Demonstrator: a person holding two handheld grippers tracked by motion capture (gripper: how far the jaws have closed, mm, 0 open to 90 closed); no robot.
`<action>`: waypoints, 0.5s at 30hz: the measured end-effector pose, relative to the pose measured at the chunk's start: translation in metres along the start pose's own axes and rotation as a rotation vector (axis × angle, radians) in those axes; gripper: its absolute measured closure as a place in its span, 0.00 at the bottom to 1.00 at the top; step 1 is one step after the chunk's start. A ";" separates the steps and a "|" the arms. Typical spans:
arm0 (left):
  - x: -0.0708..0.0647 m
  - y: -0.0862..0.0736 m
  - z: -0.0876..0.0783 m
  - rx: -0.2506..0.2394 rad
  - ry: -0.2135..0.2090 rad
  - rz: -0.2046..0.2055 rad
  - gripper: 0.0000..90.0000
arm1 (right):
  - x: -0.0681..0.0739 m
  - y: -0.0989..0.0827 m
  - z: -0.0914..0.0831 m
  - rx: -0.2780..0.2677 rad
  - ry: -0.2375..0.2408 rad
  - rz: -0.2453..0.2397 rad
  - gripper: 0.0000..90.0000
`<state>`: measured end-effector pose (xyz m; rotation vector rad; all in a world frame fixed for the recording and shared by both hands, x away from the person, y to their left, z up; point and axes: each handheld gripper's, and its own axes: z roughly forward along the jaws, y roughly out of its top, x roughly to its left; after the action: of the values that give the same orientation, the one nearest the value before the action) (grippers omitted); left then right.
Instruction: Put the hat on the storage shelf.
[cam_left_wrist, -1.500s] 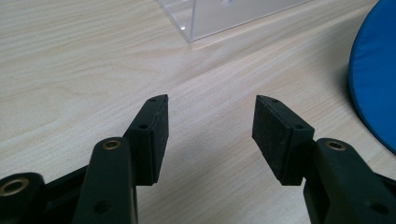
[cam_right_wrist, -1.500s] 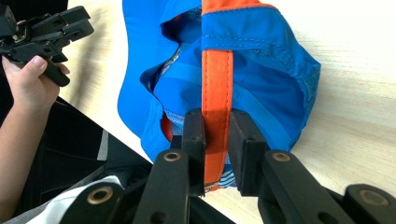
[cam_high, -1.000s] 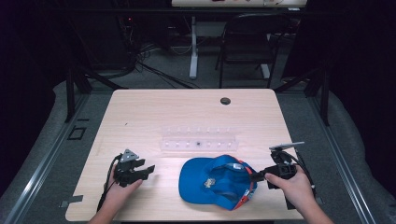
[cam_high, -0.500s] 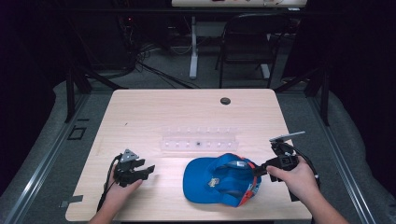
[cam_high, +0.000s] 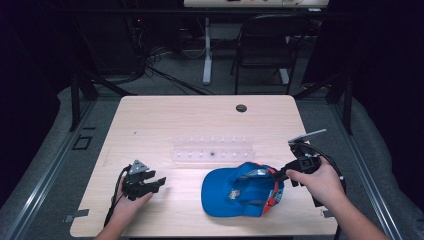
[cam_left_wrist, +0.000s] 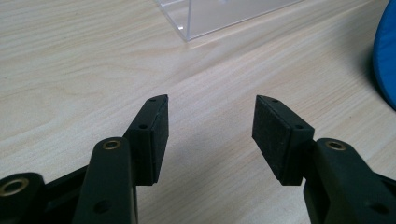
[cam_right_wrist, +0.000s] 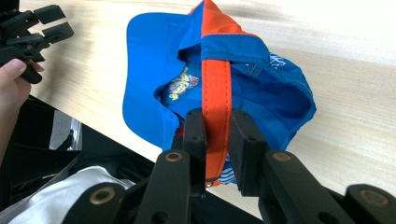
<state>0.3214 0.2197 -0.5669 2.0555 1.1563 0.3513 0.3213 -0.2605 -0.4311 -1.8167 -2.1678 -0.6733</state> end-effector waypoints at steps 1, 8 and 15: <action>0.000 0.000 0.000 0.002 0.000 0.002 0.52 | 0.002 0.000 0.000 -0.020 -0.002 0.020 0.86; 0.000 0.000 0.000 -0.001 0.002 0.000 0.52 | 0.007 0.007 -0.008 -0.001 -0.017 0.004 0.87; 0.000 0.000 0.000 -0.001 0.001 0.001 0.51 | 0.014 0.012 -0.016 0.006 -0.012 0.015 0.87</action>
<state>0.3212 0.2192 -0.5671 2.0552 1.1552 0.3539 0.3280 -0.2550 -0.4083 -1.8372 -2.1591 -0.6532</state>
